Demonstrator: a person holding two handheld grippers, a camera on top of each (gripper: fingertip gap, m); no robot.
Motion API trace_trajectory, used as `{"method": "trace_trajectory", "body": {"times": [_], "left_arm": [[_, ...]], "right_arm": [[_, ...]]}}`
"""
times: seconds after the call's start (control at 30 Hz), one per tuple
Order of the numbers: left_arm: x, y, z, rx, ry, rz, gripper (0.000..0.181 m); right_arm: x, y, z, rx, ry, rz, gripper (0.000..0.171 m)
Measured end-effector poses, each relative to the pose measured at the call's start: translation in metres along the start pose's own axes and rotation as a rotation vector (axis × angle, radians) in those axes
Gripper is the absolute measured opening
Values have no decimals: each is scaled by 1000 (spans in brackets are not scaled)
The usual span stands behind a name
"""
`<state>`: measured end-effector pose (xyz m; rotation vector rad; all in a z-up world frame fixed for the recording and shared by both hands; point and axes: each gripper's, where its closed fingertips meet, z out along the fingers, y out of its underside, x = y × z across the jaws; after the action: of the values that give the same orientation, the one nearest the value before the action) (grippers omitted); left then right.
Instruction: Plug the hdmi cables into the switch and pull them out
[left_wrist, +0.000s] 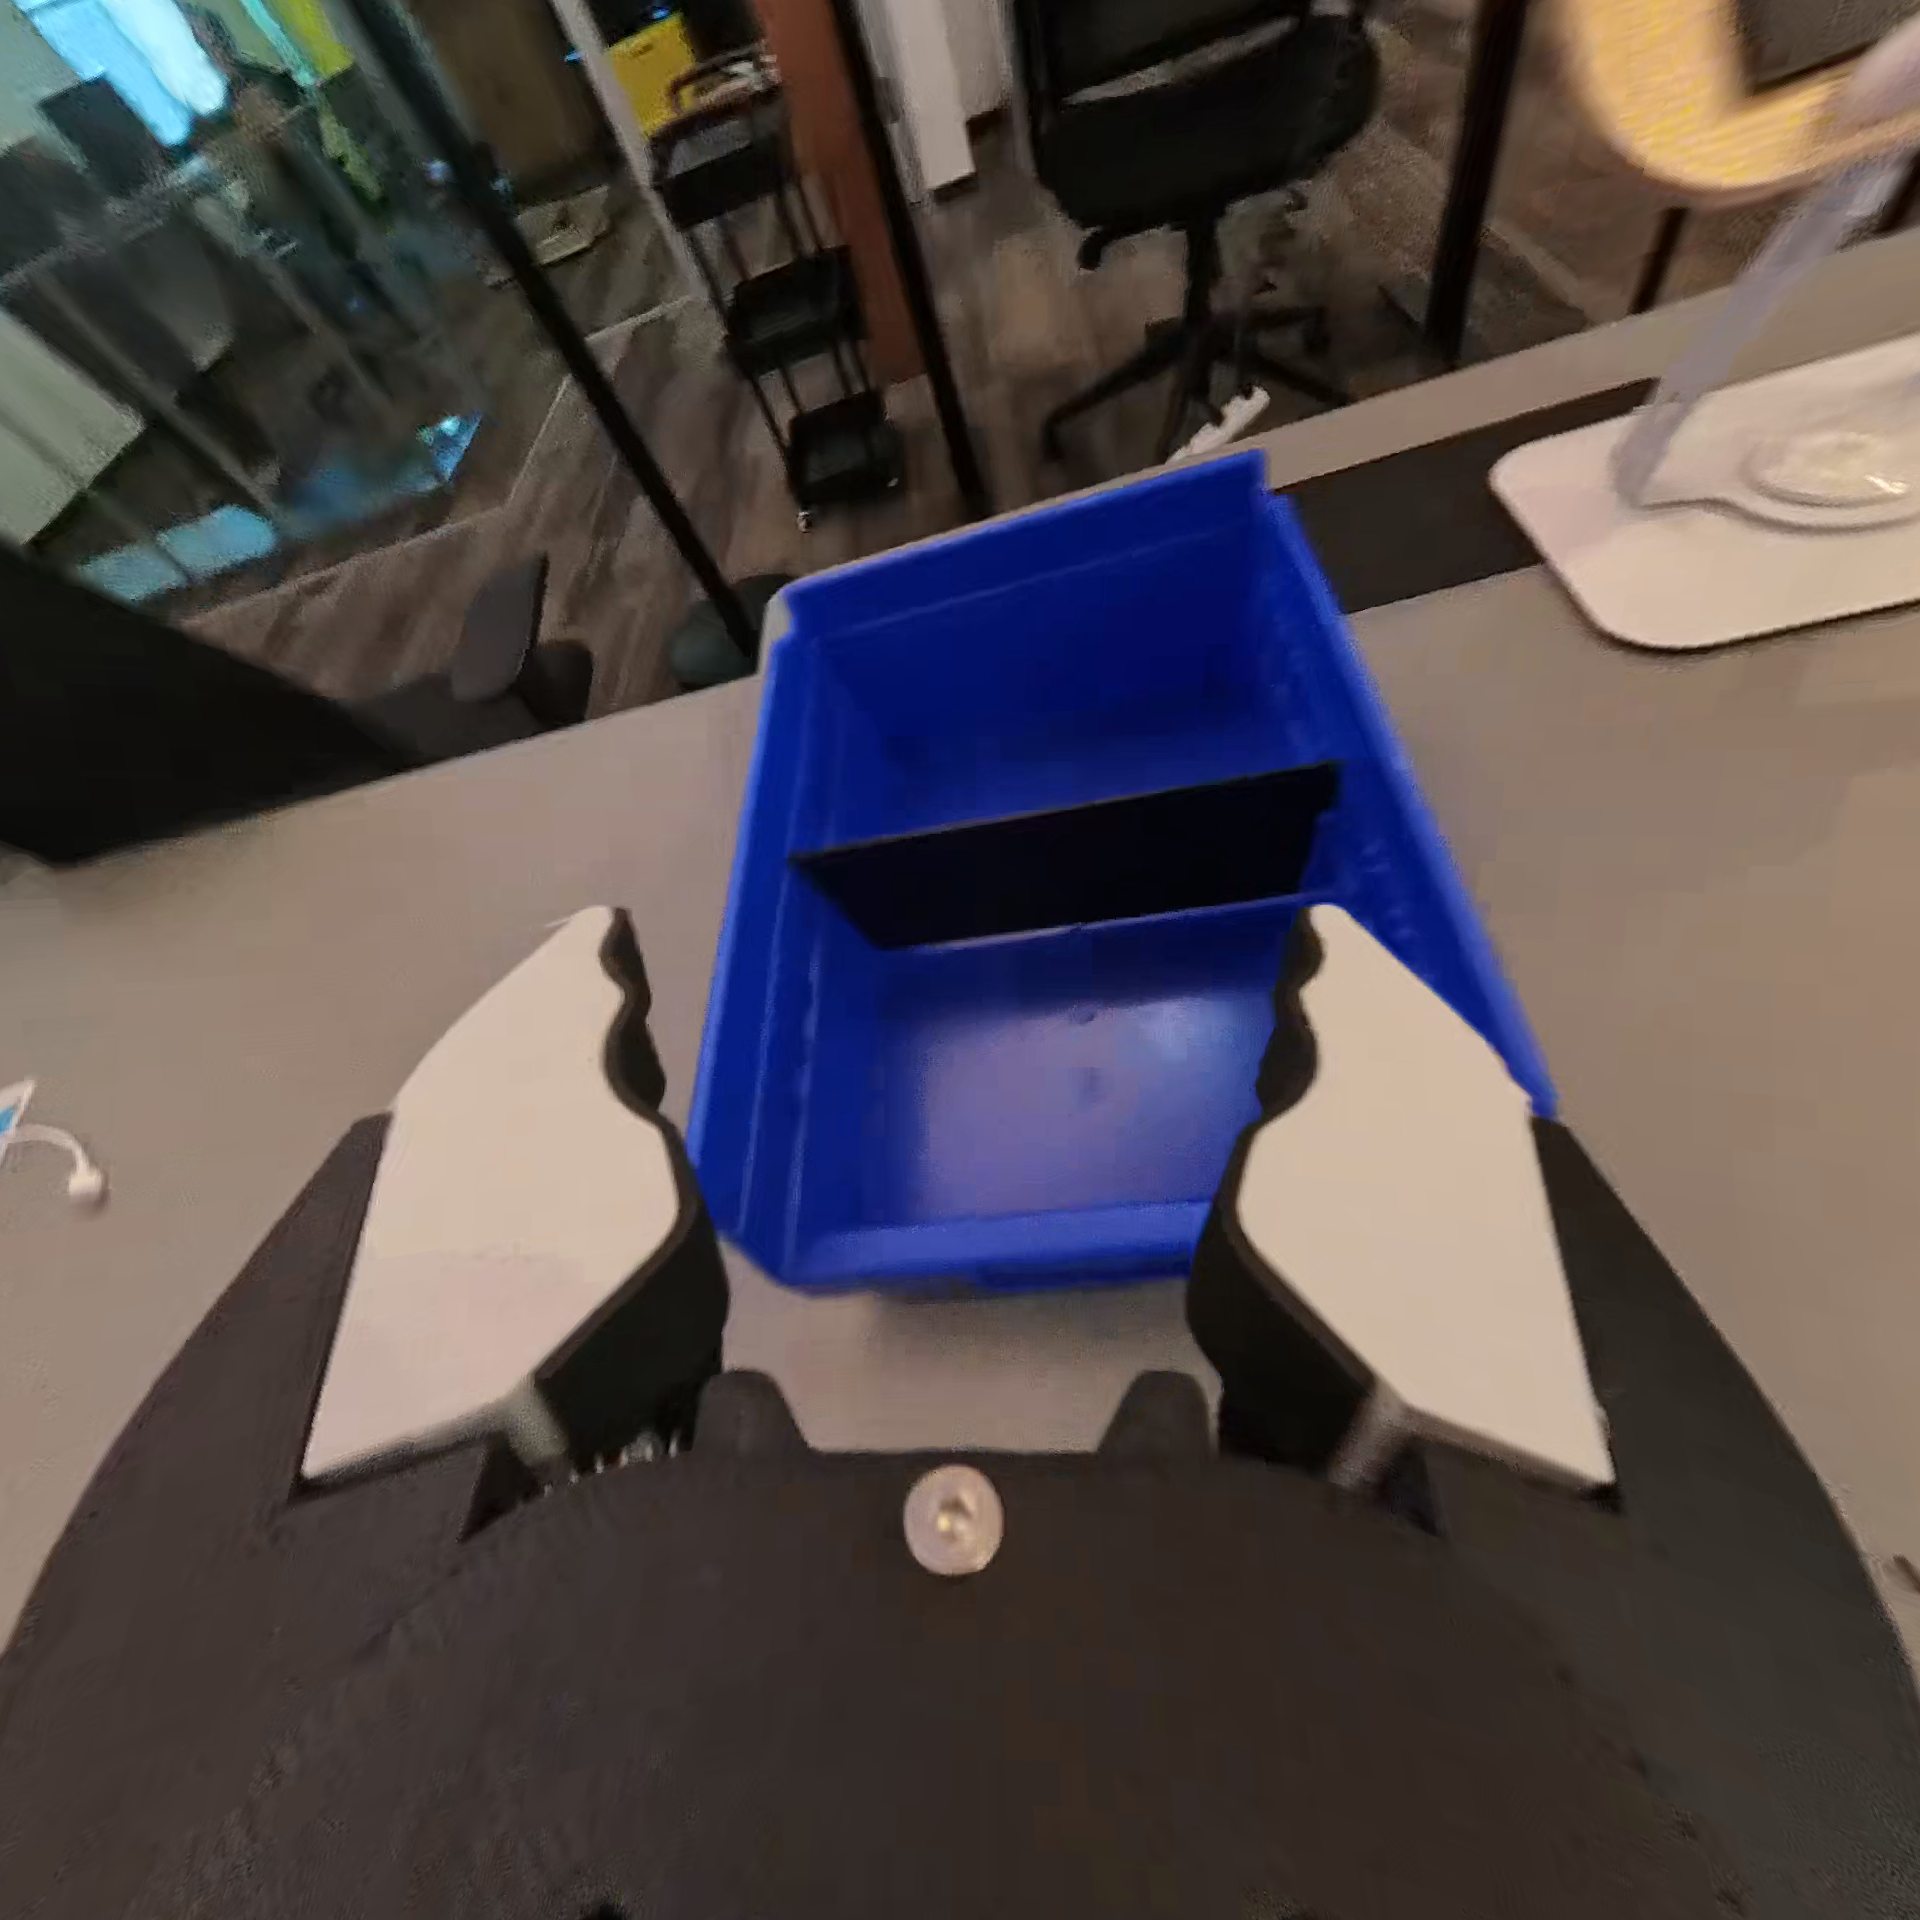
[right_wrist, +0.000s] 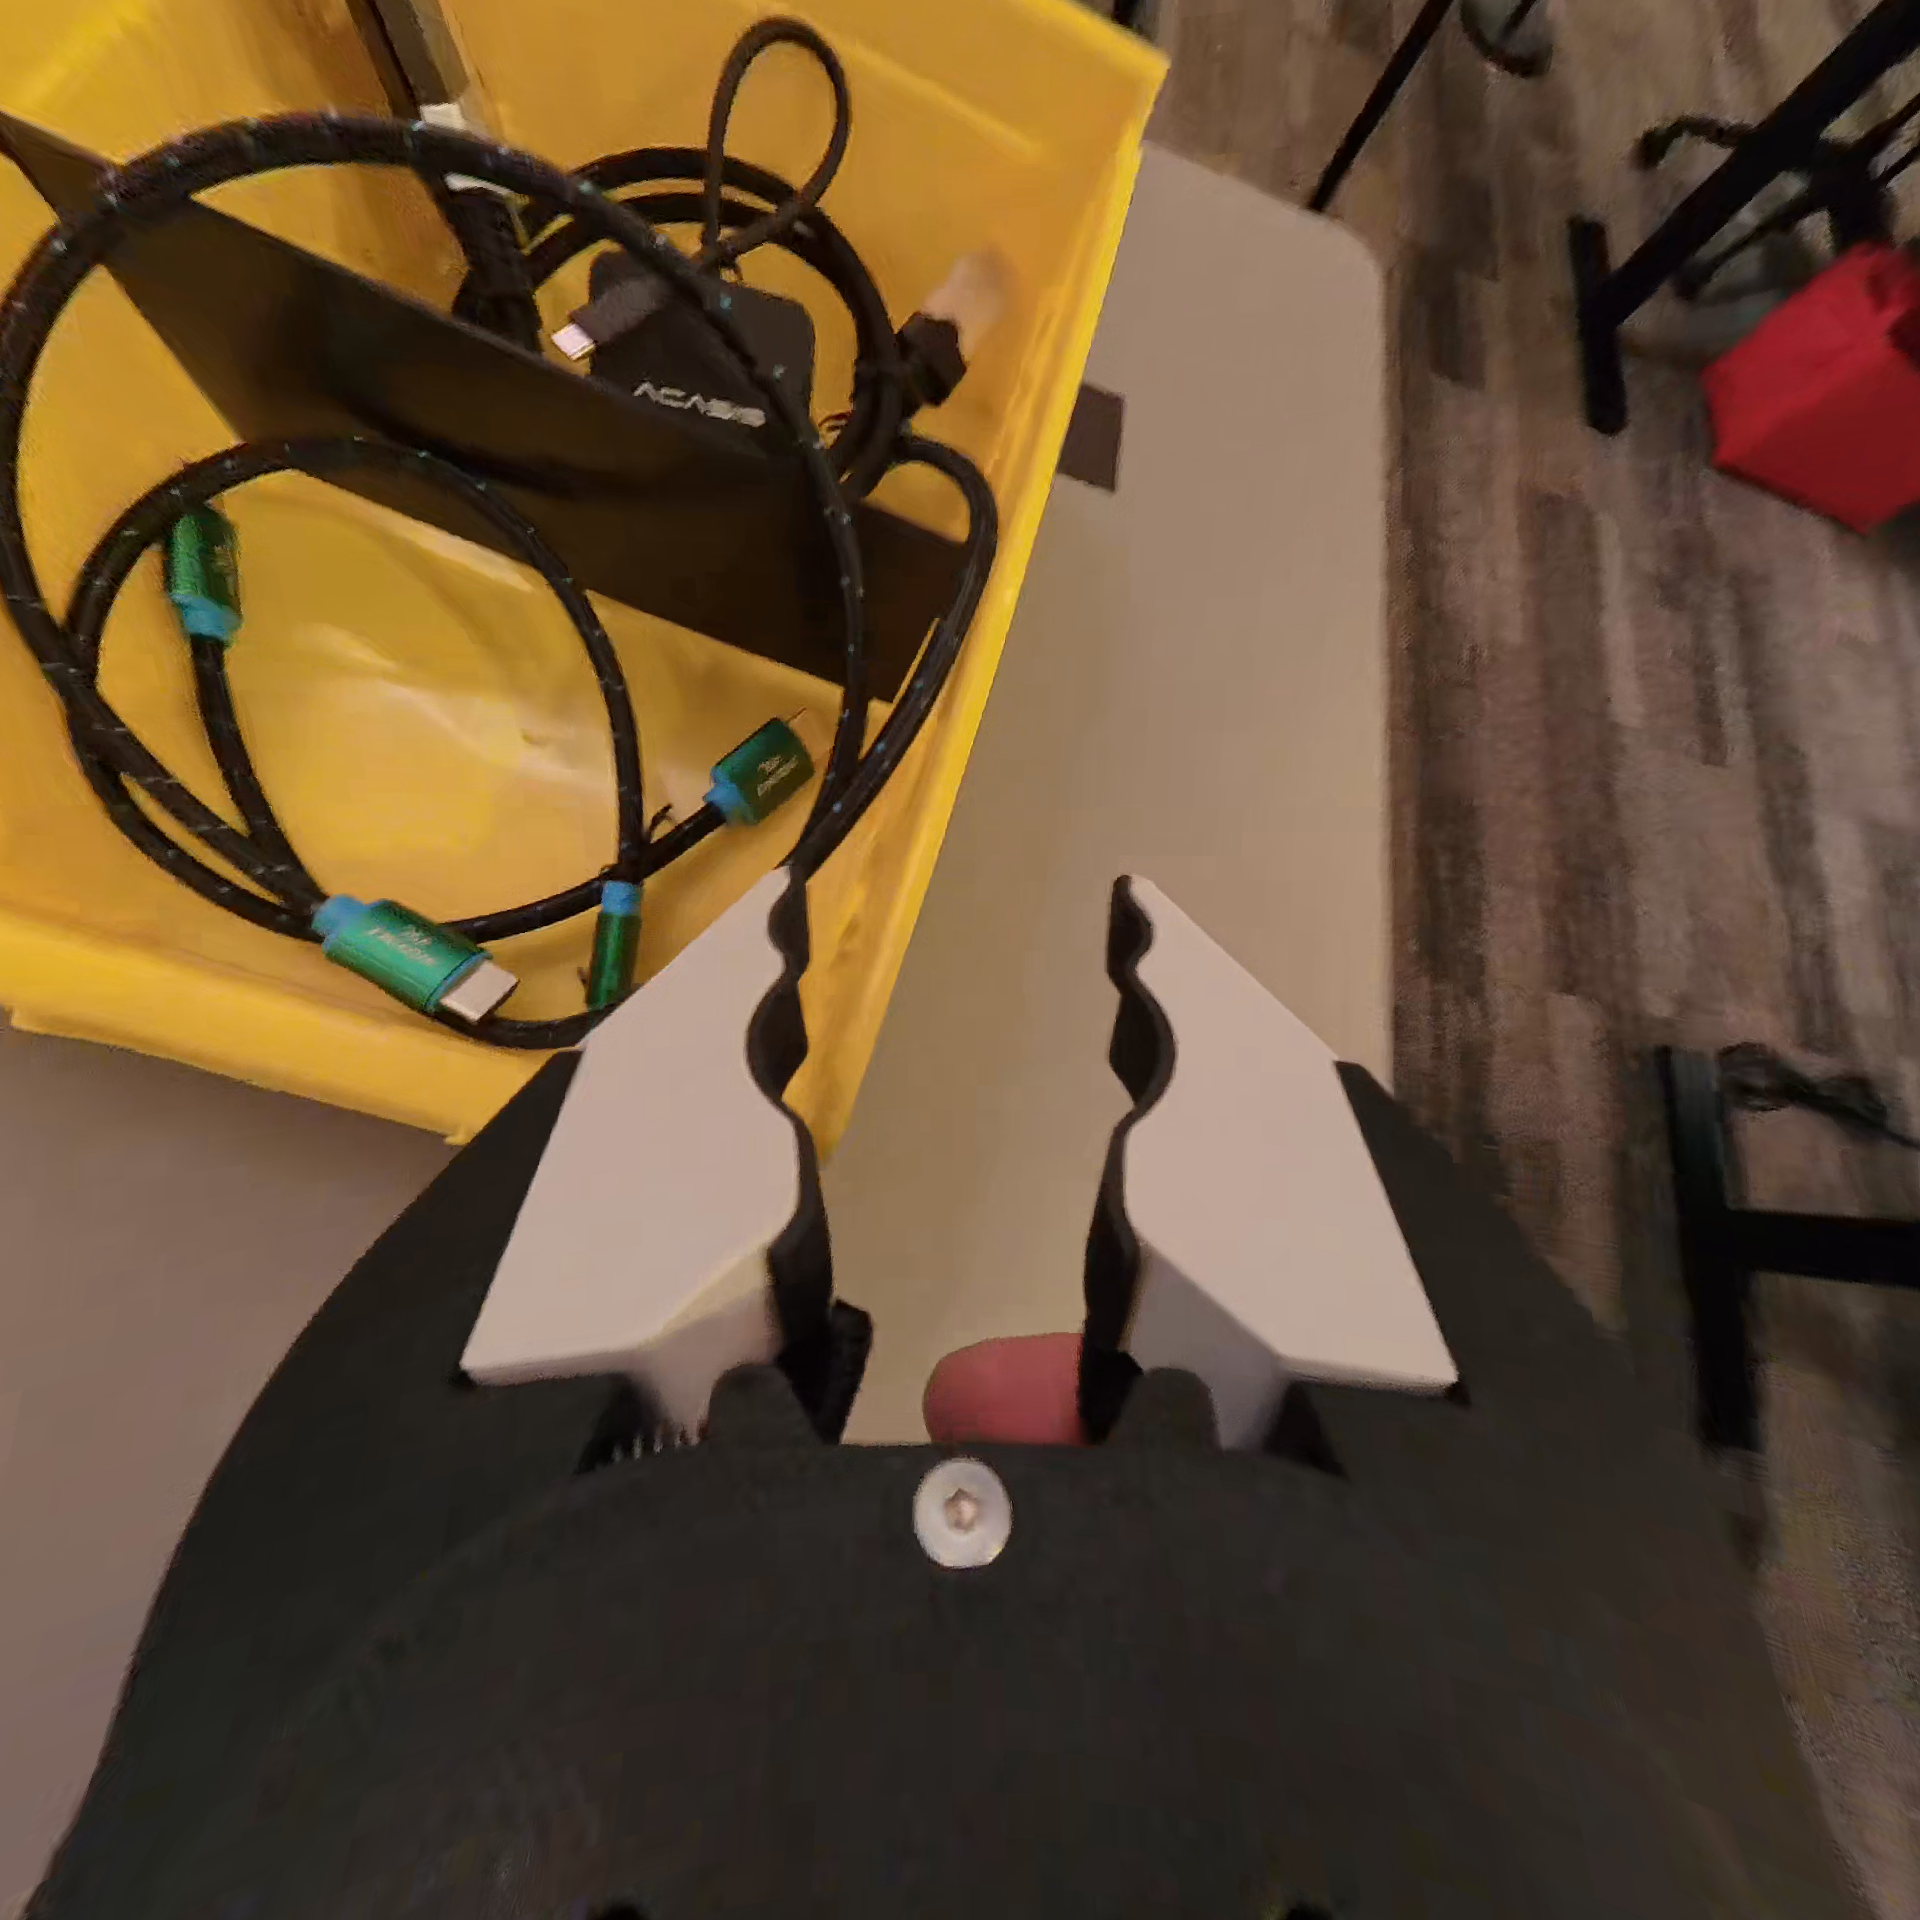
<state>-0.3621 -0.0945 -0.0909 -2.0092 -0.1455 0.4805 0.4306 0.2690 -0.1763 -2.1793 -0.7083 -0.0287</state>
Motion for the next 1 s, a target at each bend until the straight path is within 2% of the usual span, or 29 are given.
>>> {"method": "trace_trajectory", "body": {"times": [0.17, 0.23, 0.3, 0.37, 0.4, 0.5, 0.57, 0.6, 0.63, 0.83, 1.0], "left_arm": [[-41, 56, 16, -44, -57, -120, 93], [-45, 74, 29, -70, -58, -150, 86], [-56, 88, 40, -108, -134, -53, 81], [-61, 96, 51, -130, -132, -54, 82], [-62, 97, 56, -133, -117, -62, 77], [-70, 113, 73, -200, -92, -85, 66], [-68, 111, 82, -162, -28, -158, 44], [-69, 111, 84, -152, -13, -166, 25], [-68, 109, 87, -140, 14, -175, 15], [-59, 99, 89, -59, 121, -320, 5], [-56, 83, 73, 30, 156, -388, 5]], "right_arm": [[-17, 14, 10, 59, -148, 145, 39], [-16, 17, 9, 68, -161, 192, 47], [-18, 22, 11, 56, -160, 183, 48], [-25, 30, 17, 20, -171, 158, 50], [-26, 32, 19, 17, -167, 159, 47], [-29, 34, 25, 25, -151, 143, 25], [-30, 32, 27, 26, -128, 112, 11], [-28, 32, 28, 21, -104, 93, 5], [-27, 31, 29, 18, -94, 85, 4], [-37, 29, 24, 9, -120, 94, 3], [-63, 33, 8, -7, -110, 114, 3]]}}
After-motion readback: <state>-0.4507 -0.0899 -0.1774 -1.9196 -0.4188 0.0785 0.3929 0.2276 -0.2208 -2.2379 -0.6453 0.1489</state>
